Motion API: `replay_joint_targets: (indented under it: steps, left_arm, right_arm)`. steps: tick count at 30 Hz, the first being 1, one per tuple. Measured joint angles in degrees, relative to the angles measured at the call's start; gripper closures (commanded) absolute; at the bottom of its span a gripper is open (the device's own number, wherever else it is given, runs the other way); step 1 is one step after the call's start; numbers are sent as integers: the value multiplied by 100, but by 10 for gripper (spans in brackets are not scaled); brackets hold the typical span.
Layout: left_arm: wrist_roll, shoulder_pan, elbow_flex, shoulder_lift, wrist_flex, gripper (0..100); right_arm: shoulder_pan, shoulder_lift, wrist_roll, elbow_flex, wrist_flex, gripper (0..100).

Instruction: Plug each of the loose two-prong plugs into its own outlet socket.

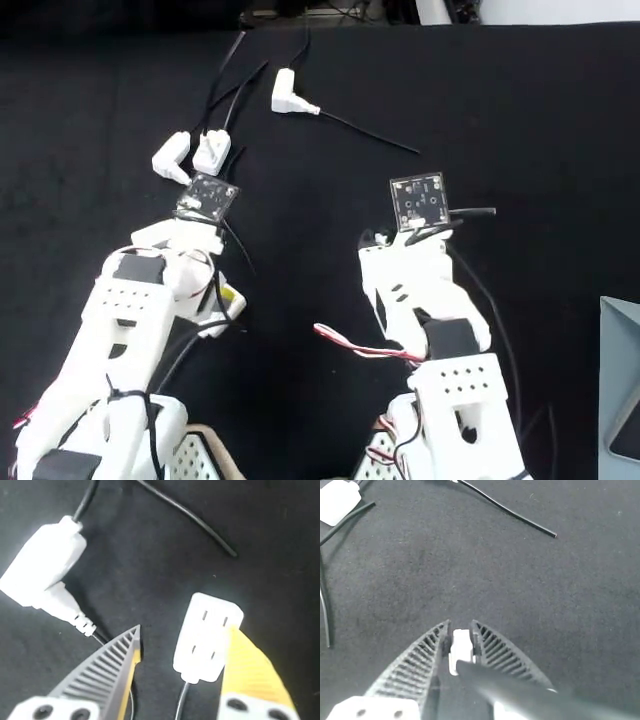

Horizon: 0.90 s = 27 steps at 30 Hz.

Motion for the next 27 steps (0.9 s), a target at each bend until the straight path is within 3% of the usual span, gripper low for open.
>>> replay_joint_targets:
  steps: [3, 7, 12, 19, 24, 27]
  left_arm:
    - [0, -35, -97, -26, 229, 740]
    - [0, -18, -695, -431, 1169, 737]
    - [0, 492, -756, -1064, 1732, 735]
    - [-18, 633, 378, -949, 527, 708]
    - [-18, 624, 466, -237, -141, 709]
    - [0, 554, 457, 334, -378, 759]
  right_arm:
    - [0, 0, 0, 0, 0, 986]
    - [0, 0, 0, 0, 0, 986]
    - [0, 0, 0, 0, 0, 986]
    - [0, 0, 0, 0, 0, 986]
    - [0, 0, 0, 0, 0, 986]
    - [0, 0, 0, 0, 0, 986]
